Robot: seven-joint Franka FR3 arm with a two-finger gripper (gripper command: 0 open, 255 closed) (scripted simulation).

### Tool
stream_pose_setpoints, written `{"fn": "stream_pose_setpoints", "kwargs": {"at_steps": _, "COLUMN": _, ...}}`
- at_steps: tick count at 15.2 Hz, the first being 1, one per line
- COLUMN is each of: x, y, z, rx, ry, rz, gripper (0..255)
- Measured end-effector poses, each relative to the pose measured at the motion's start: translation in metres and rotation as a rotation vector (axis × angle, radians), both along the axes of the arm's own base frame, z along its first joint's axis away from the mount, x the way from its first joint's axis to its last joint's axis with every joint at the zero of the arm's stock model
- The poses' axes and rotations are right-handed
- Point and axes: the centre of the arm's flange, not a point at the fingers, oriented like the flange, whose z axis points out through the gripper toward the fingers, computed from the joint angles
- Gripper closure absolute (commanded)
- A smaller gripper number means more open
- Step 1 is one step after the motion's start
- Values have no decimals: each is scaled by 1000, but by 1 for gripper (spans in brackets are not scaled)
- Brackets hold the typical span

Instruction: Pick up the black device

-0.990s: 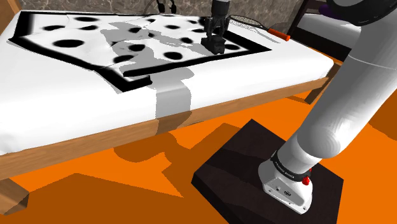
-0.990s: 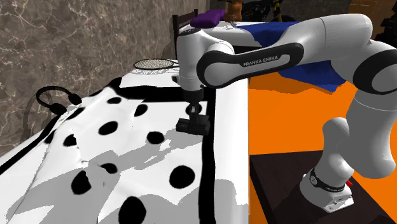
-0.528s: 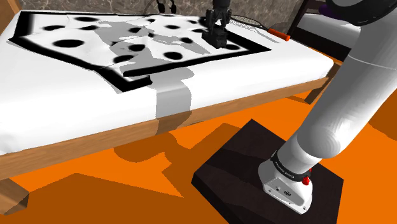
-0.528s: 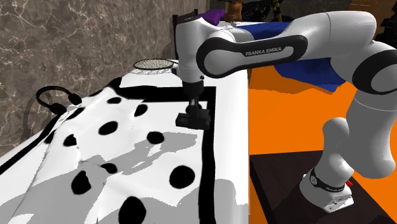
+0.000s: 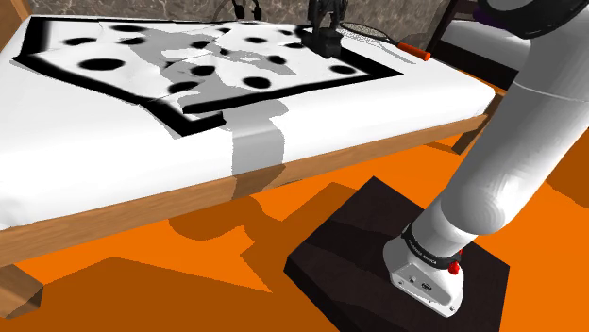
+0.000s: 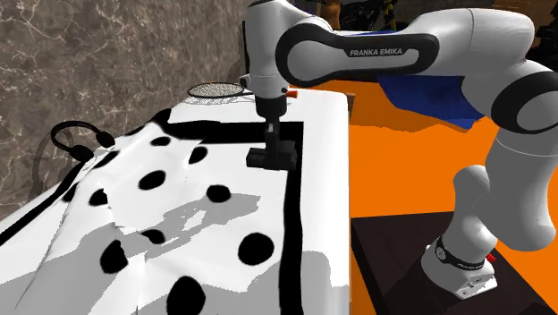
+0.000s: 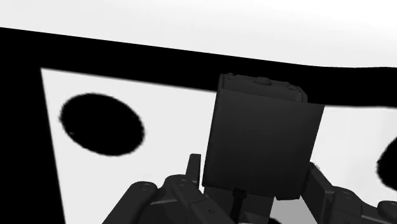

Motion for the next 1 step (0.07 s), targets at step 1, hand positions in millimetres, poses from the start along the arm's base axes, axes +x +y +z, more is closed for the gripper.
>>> {"fn": "stream_pose_setpoints", "kwargs": {"at_steps": 1, "x": 0, "y": 0, "z": 2, "rx": 0, "ry": 0, "rz": 0, "gripper": 255}}
